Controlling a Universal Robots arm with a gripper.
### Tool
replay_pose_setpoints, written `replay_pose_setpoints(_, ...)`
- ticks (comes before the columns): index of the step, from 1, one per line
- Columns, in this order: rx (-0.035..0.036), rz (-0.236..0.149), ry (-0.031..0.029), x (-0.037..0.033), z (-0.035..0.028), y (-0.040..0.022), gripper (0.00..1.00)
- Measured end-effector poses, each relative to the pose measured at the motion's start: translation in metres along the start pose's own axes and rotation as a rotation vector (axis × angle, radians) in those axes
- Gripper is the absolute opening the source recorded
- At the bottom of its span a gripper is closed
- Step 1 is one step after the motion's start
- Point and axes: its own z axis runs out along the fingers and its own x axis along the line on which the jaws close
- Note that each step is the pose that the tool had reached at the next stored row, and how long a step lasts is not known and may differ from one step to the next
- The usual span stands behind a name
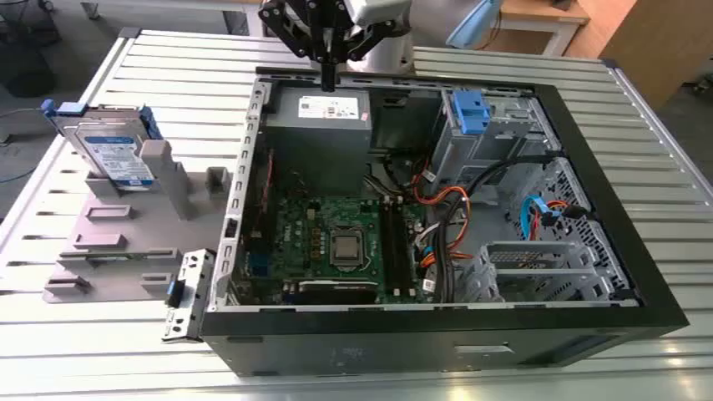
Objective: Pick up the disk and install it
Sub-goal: 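Reach for the disk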
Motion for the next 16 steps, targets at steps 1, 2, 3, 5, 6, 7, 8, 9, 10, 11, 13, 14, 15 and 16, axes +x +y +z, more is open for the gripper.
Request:
replay_pose_setpoints(1,0.0000,0.000,-0.0001,0.0000,0.0000,0.0000,0.11)
replay_pose_setpoints(2,-0.0001,0.000,-0.0001,0.0000,0.0000,0.0000,0.11)
replay_pose_setpoints(3,0.0000,0.000,0.0000,0.0000,0.0000,0.0000,0.11)
replay_pose_setpoints(5,0.0000,0.000,-0.0001,0.0000,0.0000,0.0000,0.11)
replay_pose_setpoints(6,0.0000,0.000,0.0000,0.0000,0.0000,0.0000,0.11)
replay_pose_setpoints(7,0.0000,0.000,-0.0001,0.0000,0.0000,0.0000,0.11)
replay_pose_setpoints(8,0.0000,0.000,0.0000,0.0000,0.0000,0.0000,0.11)
replay_pose_setpoints(9,0.0000,0.000,0.0000,0.0000,0.0000,0.0000,0.11)
replay_pose_setpoints(10,0.0000,0.000,-0.0001,0.0000,0.0000,0.0000,0.11)
replay_pose_setpoints(11,0.0000,0.000,-0.0001,0.0002,0.0000,0.0000,0.11)
replay_pose_setpoints(13,0.0000,0.000,0.0000,0.0011,0.0000,-0.0001,0.11)
replay_pose_setpoints(14,0.0000,0.000,-0.0001,0.0020,0.0000,-0.0002,0.11)
replay_pose_setpoints(15,0.0000,0.000,0.0000,0.0030,-0.0001,-0.0002,0.11)
replay_pose_setpoints(16,0.0000,0.000,-0.0001,0.0040,-0.0001,-0.0003,0.11)
